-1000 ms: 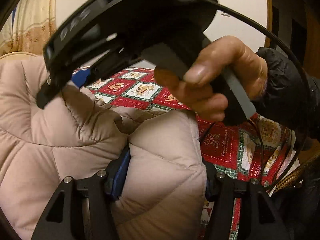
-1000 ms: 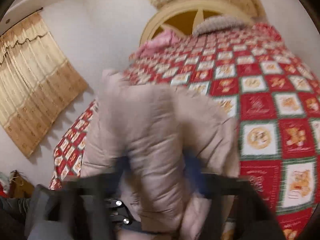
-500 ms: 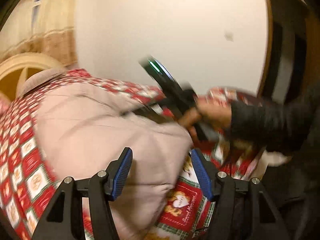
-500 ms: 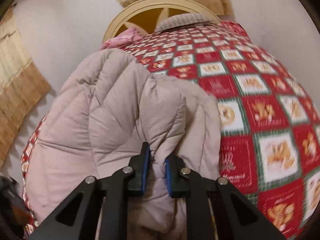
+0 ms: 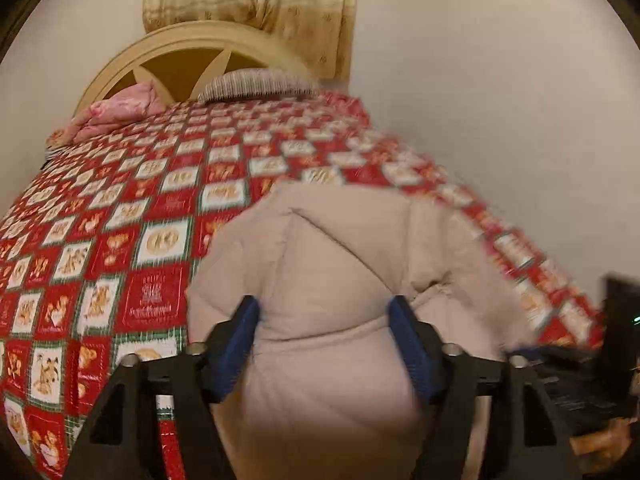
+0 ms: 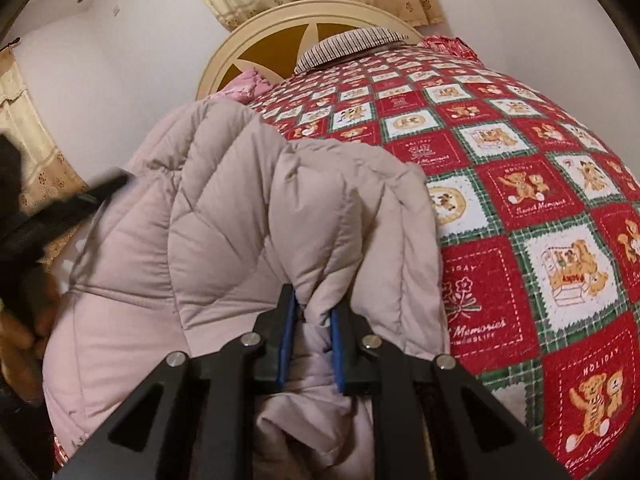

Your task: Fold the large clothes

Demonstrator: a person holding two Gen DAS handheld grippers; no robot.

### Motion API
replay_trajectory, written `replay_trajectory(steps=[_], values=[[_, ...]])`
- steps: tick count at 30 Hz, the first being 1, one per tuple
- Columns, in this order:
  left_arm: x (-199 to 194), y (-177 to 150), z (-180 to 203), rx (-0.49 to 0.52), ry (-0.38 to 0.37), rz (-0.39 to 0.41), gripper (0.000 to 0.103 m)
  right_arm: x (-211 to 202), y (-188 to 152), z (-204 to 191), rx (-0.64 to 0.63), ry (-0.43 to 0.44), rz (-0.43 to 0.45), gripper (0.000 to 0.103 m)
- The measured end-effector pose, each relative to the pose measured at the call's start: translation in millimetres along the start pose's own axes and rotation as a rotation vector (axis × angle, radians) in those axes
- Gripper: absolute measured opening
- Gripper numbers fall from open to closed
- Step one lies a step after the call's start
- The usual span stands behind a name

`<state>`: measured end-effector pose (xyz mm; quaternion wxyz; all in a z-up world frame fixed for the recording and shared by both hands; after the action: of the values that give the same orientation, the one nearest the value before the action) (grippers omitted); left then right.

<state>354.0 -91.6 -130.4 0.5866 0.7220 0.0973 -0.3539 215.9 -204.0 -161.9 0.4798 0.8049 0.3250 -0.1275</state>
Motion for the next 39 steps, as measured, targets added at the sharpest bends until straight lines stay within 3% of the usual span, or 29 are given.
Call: replay_trajectory(steps=[5, 12, 19, 25, 29, 32, 35, 37, 39], values=[[19.1, -12.7, -14.7, -0.061, -0.023, -0.042, 0.088, 3.9, -1.2, 6.9, 0.061, 0.068, 0.002, 0.016], [49.0, -16.1, 2.4, 0.056, 0.069, -0.121, 0.101, 10.9, -1.8, 14.9, 0.130, 0.106, -0.021, 0.016], [61.2, -23.4, 2.1, 0.048, 0.094, -0.101, 0.102, 15.0, -1.3, 20.6, 0.153, 0.107, -0.025, 0.016], [62.3, -25.1, -2.0, 0.027, 0.090, -0.104, 0.102, 16.2, -1.8, 17.5, 0.108, 0.043, -0.019, 0.016], [52.0, -24.4, -7.6, 0.009, 0.078, -0.125, 0.102, 13.2, -3.1, 18.2, 0.123, 0.068, -0.012, 0.016], [31.0, -13.4, -18.5, -0.067, 0.048, -0.175, 0.102, 10.8, -4.2, 17.4, 0.116, 0.063, -0.013, 0.016], [10.2, 12.3, -17.1, -0.104, 0.015, -0.108, 0.102, 10.2, -3.6, 16.5, 0.103, 0.051, -0.010, 0.016], [7.0, 31.1, -4.4, -0.053, 0.020, -0.079, 0.102, 10.1, -3.2, 17.6, 0.107, 0.056, -0.007, 0.016], [18.0, 46.5, 11.1, 0.036, 0.078, -0.054, 0.102, 9.7, -3.5, 17.2, 0.110, 0.061, -0.002, 0.016]])
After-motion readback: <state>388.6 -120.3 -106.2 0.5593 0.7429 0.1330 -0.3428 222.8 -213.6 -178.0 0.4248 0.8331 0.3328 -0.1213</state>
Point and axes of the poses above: each gripper's, at about its wrist camera, not at the fingertips, and x roughly the way its jaws point, z to its right, y to its top, the point moved 9 cm from there along x, roughly the way its jaws point, and after that the axes turned 14 degrees about y, right-handed, at the moved point
